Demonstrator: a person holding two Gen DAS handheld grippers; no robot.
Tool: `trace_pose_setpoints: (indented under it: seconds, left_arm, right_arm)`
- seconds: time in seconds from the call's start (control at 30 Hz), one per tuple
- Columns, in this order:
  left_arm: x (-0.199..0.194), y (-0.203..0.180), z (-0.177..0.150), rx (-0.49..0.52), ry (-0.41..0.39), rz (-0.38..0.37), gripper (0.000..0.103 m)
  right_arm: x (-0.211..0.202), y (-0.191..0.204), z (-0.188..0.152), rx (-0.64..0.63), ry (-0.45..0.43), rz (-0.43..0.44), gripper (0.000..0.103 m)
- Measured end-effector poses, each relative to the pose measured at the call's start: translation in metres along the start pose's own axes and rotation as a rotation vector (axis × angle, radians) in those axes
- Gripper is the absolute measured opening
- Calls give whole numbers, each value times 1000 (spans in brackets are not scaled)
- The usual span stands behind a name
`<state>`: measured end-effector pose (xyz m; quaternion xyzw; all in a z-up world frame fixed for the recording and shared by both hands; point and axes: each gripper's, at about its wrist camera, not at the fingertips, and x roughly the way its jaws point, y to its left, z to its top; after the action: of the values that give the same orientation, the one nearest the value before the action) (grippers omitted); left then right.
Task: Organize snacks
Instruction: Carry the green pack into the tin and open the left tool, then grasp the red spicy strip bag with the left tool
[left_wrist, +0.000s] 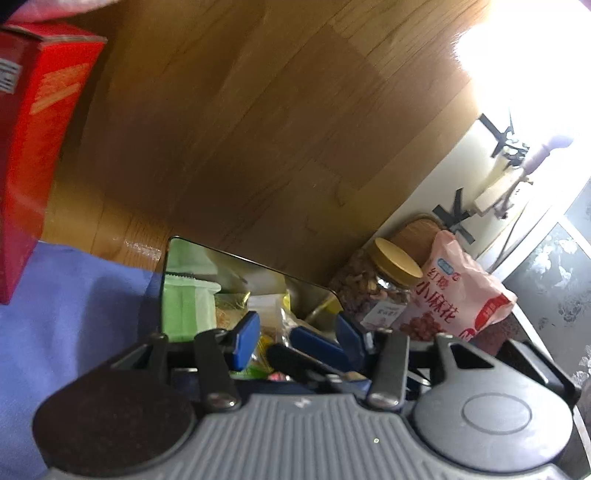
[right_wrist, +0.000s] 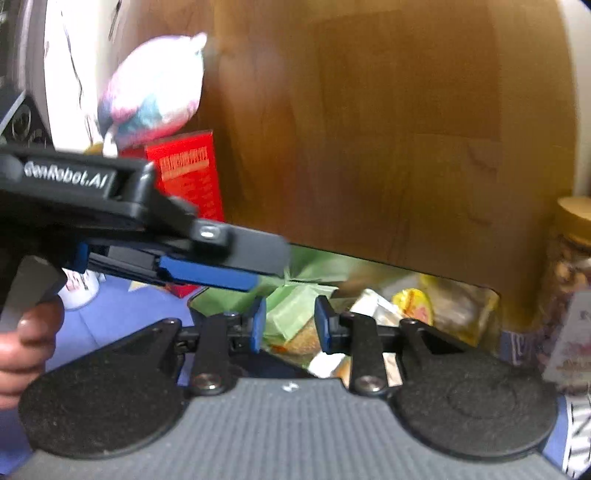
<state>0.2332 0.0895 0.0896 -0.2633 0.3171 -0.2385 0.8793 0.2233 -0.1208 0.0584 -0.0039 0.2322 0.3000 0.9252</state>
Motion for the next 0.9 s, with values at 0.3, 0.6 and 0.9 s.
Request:
trace_pose_setpoints:
  seconds: [0.3, 0.6, 0.9]
  left_arm:
    - [-45, -4, -70, 3, 69, 0, 48]
    - [-49, 22, -143, -151, 154, 54, 39]
    - [-70, 27, -164, -213, 134, 21, 39]
  right_arm:
    - [-59, -25, -57, 249, 100, 120, 32]
    - [-30, -23, -76, 441, 264, 194, 31]
    - [-55, 22, -90, 424, 266, 283, 31]
